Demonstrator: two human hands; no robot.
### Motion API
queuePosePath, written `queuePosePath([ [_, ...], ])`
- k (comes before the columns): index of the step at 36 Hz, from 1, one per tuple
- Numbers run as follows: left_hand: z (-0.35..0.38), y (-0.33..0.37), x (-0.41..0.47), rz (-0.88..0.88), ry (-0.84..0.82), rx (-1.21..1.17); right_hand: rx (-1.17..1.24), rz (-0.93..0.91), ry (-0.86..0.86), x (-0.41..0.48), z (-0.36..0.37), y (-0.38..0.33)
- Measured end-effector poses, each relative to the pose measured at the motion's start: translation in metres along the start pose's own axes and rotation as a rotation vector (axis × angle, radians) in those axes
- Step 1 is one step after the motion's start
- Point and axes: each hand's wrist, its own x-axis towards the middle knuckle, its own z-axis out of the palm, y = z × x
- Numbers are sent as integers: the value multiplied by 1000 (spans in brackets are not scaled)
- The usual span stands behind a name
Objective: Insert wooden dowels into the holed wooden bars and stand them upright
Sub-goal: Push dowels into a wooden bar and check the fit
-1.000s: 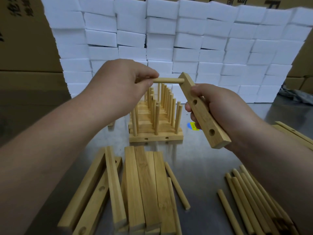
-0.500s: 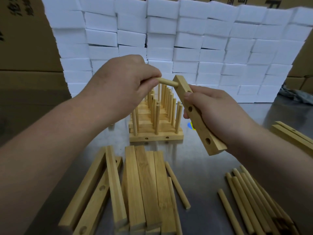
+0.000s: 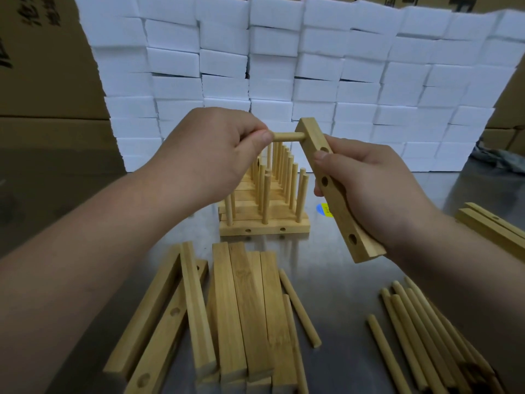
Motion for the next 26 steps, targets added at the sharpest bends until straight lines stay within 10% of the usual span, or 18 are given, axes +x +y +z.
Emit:
queuePosePath([
  [15, -3, 4, 3, 10, 121, 317, 89, 202, 232, 17, -12, 2],
  [21, 27, 20, -18, 225, -641, 291, 125, 227, 324, 22, -22, 2],
  [26, 56, 22, -37, 315, -931, 472, 116, 234, 269, 22, -17, 8],
])
